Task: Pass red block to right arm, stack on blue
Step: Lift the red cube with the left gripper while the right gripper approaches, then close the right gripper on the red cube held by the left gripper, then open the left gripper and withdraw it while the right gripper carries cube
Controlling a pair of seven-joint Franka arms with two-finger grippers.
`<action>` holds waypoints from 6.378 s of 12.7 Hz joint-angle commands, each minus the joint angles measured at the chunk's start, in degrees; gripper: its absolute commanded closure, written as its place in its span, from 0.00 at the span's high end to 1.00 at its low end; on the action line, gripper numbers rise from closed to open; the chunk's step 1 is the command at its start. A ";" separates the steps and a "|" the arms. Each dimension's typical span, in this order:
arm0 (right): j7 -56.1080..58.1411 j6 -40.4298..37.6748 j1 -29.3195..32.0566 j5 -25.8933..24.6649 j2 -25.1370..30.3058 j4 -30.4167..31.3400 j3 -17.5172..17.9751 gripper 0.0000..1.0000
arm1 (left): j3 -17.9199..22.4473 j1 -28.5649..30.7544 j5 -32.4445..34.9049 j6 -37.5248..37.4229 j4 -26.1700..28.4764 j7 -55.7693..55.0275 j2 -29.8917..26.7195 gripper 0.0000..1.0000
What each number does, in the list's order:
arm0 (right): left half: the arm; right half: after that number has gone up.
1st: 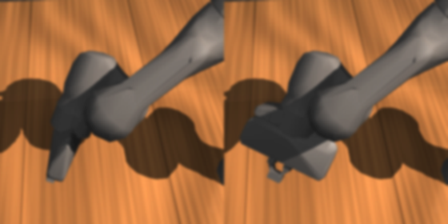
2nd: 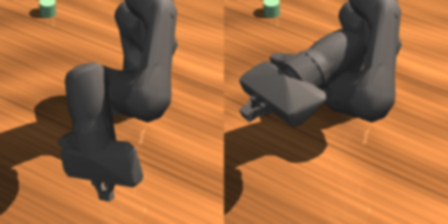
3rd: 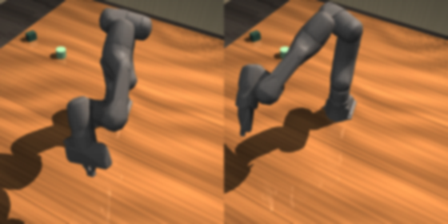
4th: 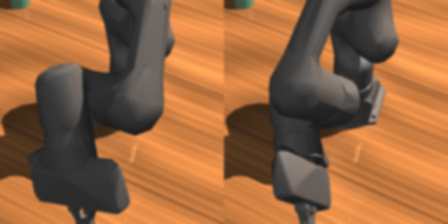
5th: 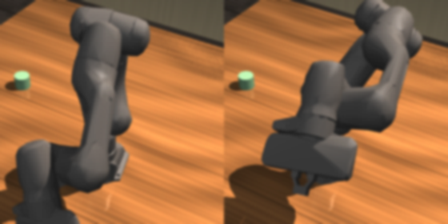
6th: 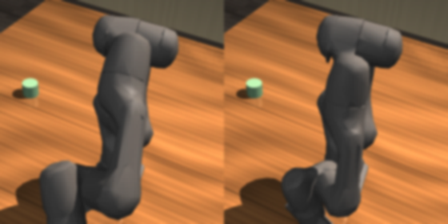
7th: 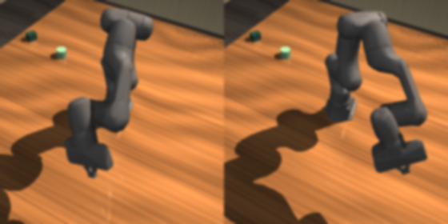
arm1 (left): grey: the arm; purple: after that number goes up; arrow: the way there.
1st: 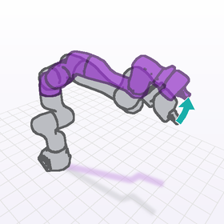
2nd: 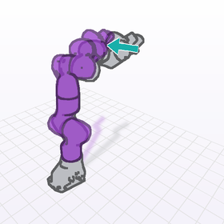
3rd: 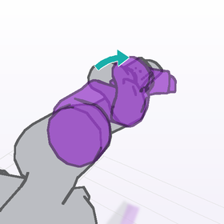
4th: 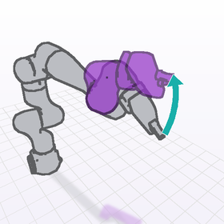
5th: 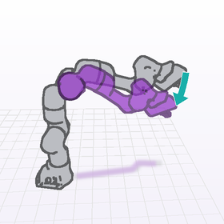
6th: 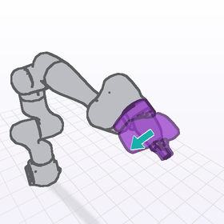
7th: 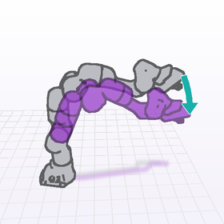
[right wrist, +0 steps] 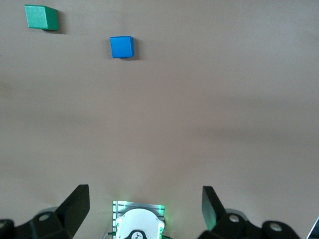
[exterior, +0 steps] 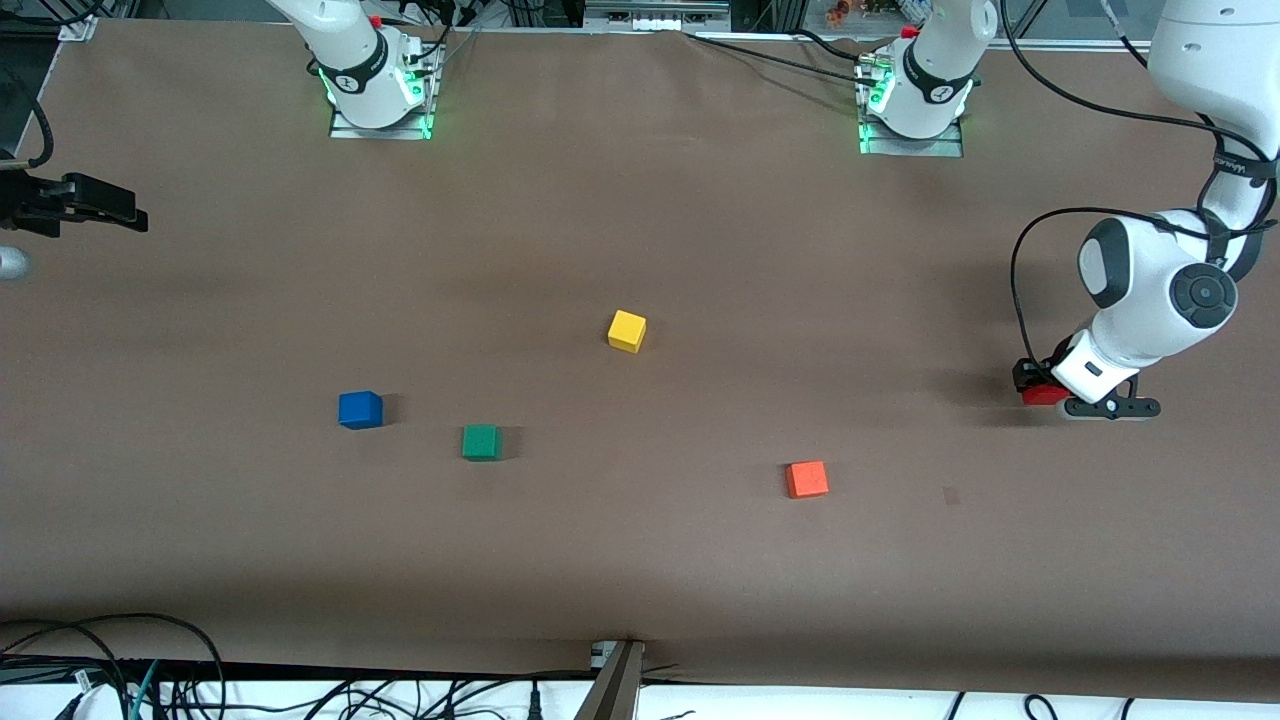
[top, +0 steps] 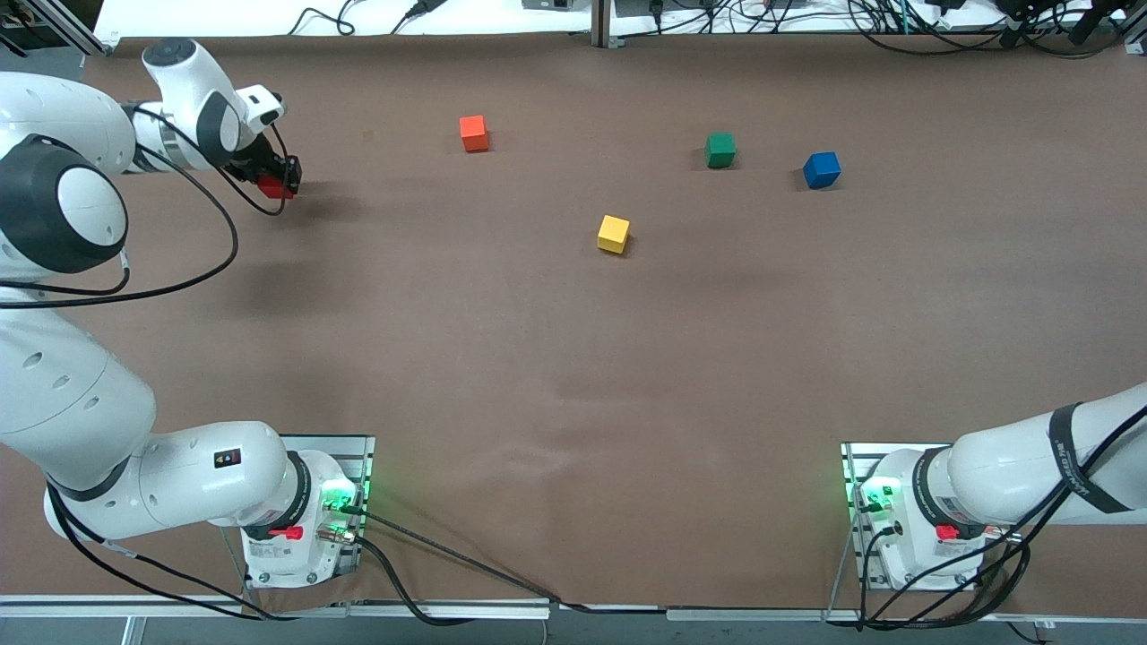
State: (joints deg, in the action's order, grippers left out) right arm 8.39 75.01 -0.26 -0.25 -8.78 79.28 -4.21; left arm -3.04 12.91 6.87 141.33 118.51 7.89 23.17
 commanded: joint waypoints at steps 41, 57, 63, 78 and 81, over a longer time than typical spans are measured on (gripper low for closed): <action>21.32 15.16 -11.59 88.47 -30.86 16.60 0.43 1.00 | -19.46 -26.53 -116.55 -10.55 -30.52 117.36 23.40 0.00; 20.00 30.98 -18.98 99.12 -29.80 16.61 3.68 1.00 | -19.46 -29.52 -118.31 -9.14 -31.85 117.44 23.94 0.00; 18.07 32.22 -18.98 98.95 -28.31 16.96 3.95 0.00 | -19.46 -29.61 -118.40 -9.23 -31.68 117.36 23.94 0.00; 18.24 31.61 -18.54 88.16 -26.47 15.38 0.53 0.00 | -19.63 -24.08 -112.46 -15.37 -31.33 110.52 22.88 1.00; 18.16 31.52 -18.37 77.02 -25.24 13.27 -2.28 0.00 | -19.63 -18.73 -103.75 -22.64 -31.41 104.11 22.89 1.00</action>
State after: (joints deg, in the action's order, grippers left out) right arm 26.89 106.89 -18.74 82.29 -35.91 93.09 -5.45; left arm -22.42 -8.83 -101.43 122.97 87.17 115.72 46.48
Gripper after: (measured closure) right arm 0.436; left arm 0.000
